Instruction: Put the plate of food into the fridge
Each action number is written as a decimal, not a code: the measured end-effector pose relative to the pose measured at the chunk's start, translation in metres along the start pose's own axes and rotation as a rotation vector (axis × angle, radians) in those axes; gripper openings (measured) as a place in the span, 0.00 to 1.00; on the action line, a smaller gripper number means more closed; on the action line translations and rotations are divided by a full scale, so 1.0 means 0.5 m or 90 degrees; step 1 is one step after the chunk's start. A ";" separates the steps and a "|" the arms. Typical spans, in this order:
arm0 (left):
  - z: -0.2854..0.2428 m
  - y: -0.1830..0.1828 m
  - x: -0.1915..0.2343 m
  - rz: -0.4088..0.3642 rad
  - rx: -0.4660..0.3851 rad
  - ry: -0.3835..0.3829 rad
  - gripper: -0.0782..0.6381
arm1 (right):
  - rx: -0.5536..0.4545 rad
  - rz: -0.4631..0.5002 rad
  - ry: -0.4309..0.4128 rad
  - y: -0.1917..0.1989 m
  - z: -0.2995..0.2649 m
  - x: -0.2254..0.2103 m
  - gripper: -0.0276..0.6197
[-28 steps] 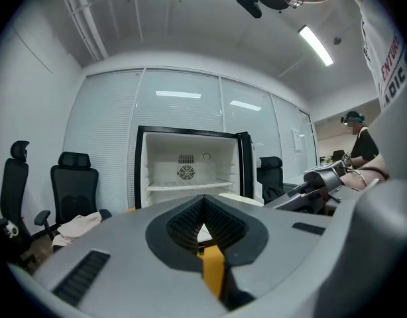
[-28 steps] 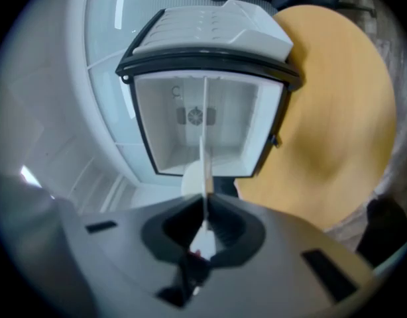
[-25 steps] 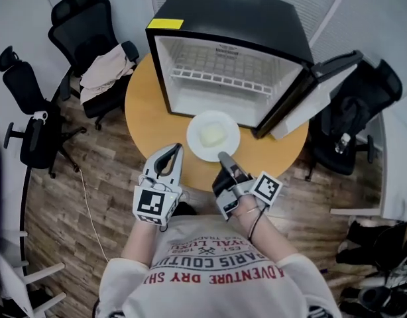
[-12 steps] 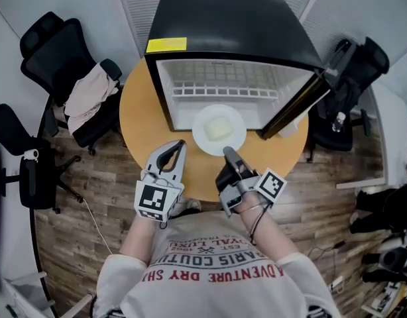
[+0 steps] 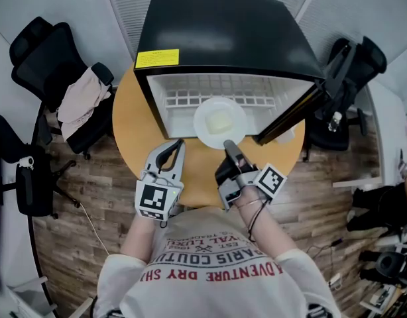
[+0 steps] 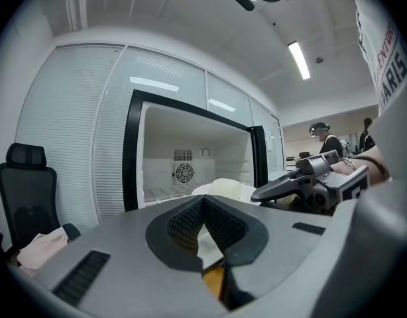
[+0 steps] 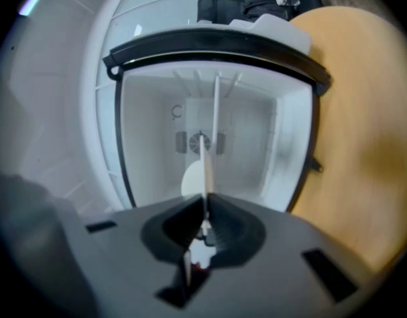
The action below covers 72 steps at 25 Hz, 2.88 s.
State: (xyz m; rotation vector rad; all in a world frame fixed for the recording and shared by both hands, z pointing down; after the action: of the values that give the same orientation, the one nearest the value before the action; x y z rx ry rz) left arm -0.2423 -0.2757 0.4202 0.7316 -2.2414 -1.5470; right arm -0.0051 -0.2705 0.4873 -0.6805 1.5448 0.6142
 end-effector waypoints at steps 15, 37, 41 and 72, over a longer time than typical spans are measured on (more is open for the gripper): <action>-0.093 -0.042 0.045 -0.009 0.008 -0.009 0.15 | 0.002 -0.010 0.001 -0.096 -0.095 0.013 0.11; -0.142 -0.033 0.063 -0.006 0.030 0.003 0.15 | -0.023 -0.006 0.042 -0.140 -0.158 -0.006 0.37; -0.146 -0.029 0.066 0.004 0.034 0.003 0.15 | -0.025 -0.009 0.047 -0.147 -0.170 -0.007 0.38; -0.101 -0.020 0.024 0.007 0.025 0.008 0.15 | 0.022 0.301 0.101 -0.103 -0.074 0.045 0.09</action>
State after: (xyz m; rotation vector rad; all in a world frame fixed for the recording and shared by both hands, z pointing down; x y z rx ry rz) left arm -0.2232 -0.3241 0.4289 0.7368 -2.2690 -1.4937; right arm 0.0062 -0.3340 0.4684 -0.3399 1.8785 0.8967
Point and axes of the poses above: the fingertips, and each gripper's own axes: z backward along the fingers, x to its left, y out of its underside, the point moved 10 cm from there along z, backward along the fingers, and after that the axes turned 15 degrees about x, right-handed, at the moved point
